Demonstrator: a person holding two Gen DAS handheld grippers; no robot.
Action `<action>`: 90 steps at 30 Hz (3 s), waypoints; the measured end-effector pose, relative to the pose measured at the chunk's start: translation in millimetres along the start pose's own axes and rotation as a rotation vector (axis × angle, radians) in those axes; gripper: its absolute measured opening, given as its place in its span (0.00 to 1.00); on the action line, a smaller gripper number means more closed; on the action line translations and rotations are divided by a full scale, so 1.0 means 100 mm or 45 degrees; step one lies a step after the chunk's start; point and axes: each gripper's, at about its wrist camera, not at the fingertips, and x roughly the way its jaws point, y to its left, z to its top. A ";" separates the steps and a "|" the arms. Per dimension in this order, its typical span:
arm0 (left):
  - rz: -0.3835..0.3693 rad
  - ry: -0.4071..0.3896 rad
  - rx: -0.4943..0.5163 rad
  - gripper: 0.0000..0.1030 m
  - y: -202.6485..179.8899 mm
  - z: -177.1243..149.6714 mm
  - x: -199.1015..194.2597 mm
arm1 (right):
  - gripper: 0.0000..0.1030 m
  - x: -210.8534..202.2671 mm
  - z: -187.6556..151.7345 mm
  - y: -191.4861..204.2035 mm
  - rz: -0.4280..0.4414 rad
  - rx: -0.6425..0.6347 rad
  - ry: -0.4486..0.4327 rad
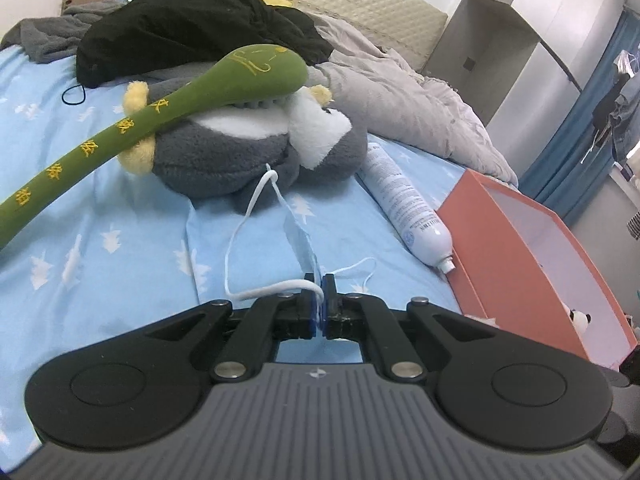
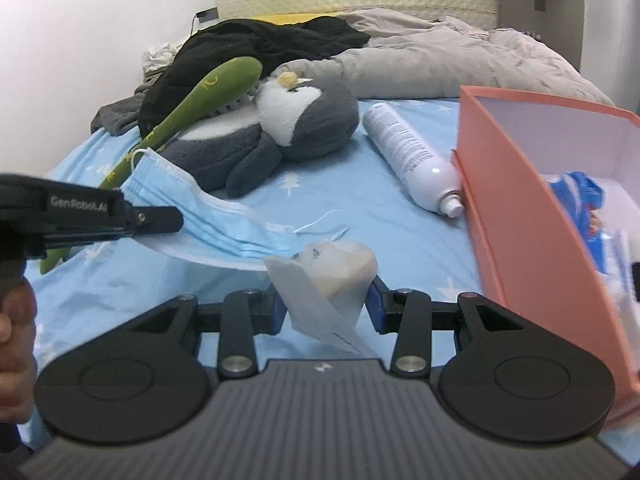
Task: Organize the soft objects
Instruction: 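Lift the mask and plastic wrapper off the bed with both tools, then carry the mask and plastic wrapper over the pink box with both tools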
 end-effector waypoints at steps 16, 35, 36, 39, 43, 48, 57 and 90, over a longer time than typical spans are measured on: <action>0.009 0.016 0.106 0.02 -0.55 -0.09 -0.61 | 0.42 -0.66 0.10 -0.08 -0.007 0.057 -0.041; -0.093 -0.005 0.199 0.02 -1.30 0.14 -1.19 | 0.42 -1.38 0.46 -0.26 -0.037 0.137 -0.097; -0.101 -0.008 0.202 0.02 -1.32 0.16 -1.22 | 0.42 -1.40 0.47 -0.26 -0.040 0.138 -0.102; -0.123 -0.015 0.211 0.02 -1.41 0.18 -1.29 | 0.42 -1.49 0.49 -0.30 -0.045 0.145 -0.119; -0.167 -0.025 0.226 0.02 -1.55 0.17 -1.38 | 0.42 -1.64 0.50 -0.36 -0.064 0.157 -0.149; -0.252 -0.018 0.261 0.02 -1.79 0.11 -1.45 | 0.42 -1.84 0.47 -0.45 -0.106 0.181 -0.183; -0.410 0.007 0.347 0.02 -2.31 0.01 -1.48 | 0.42 -2.20 0.35 -0.70 -0.211 0.234 -0.233; -0.284 0.339 0.488 0.02 -3.30 0.86 1.04 | 0.42 -0.86 0.81 -2.14 -0.308 0.378 0.118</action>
